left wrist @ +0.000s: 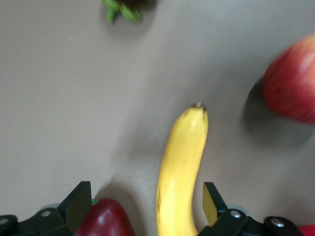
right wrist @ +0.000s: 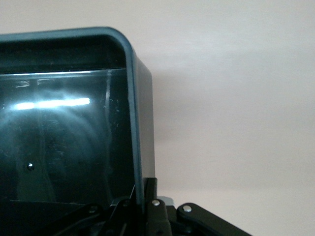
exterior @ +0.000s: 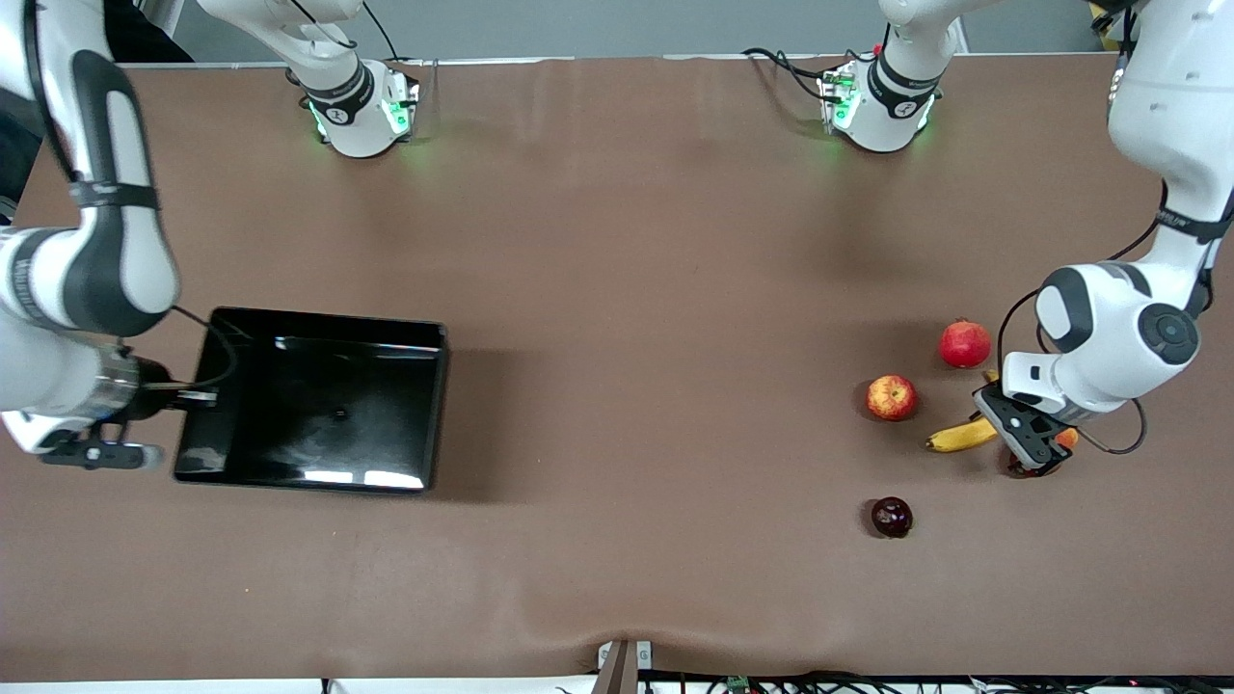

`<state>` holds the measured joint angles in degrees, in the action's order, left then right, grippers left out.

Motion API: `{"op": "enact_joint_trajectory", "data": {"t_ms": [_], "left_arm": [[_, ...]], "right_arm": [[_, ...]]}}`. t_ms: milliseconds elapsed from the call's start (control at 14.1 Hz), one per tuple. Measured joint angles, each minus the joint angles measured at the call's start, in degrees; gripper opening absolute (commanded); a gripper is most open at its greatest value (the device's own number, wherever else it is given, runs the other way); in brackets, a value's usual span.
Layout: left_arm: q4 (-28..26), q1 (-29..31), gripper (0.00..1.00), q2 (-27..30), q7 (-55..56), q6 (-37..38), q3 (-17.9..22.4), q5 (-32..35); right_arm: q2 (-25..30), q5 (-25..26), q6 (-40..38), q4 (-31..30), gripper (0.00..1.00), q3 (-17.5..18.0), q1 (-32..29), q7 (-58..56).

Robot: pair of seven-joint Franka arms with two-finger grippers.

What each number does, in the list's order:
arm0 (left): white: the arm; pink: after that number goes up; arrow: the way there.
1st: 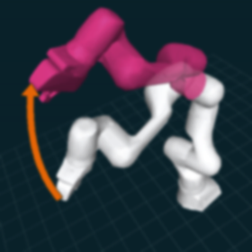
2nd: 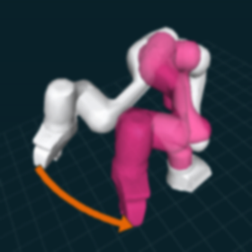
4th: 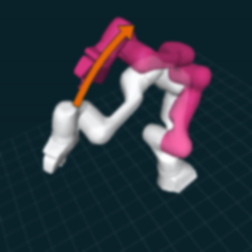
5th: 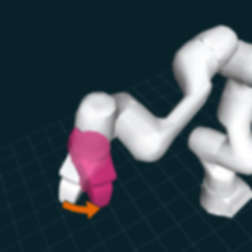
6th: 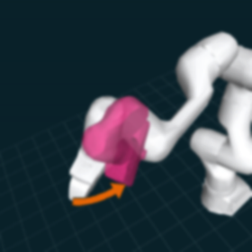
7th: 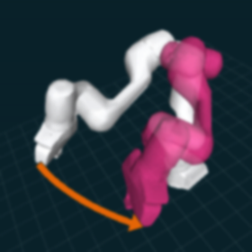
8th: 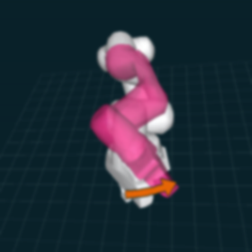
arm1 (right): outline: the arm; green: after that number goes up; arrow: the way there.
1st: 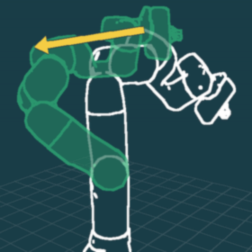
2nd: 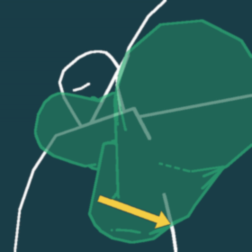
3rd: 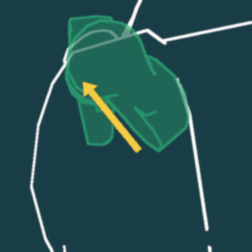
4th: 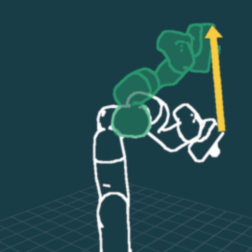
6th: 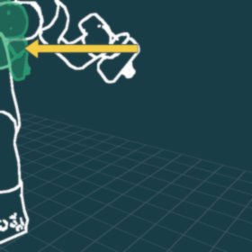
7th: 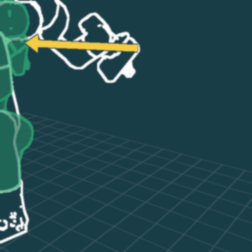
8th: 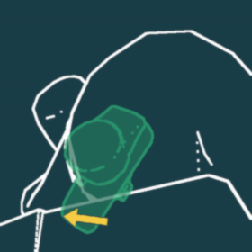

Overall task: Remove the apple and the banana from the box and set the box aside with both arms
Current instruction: 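Lower the banana and open the left gripper while the right gripper sets the box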

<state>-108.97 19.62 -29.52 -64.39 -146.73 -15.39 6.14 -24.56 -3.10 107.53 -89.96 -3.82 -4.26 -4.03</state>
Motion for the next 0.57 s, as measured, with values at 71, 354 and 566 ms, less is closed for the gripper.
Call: {"op": "enact_joint_trajectory", "data": {"t_ms": [71,354,566], "left_arm": [[0.3,0.0,1.00,2.0,2.5,2.6,-0.9,0.0],[2.6,-0.1,1.00,9.3,11.4,14.9,-3.9,0.0],[6.9,-0.1,1.00,12.3,13.1,24.9,-4.2,0.0]], "right_arm": [[-0.6,0.0,0.8,0.0,0.00,0.0,-2.0,-2.1],[-4.9,-1.8,5.0,-0.3,0.00,0.0,-8.8,-11.2],[-8.3,-4.2,9.0,-0.4,0.00,0.1,-12.3,-17.1]]}}
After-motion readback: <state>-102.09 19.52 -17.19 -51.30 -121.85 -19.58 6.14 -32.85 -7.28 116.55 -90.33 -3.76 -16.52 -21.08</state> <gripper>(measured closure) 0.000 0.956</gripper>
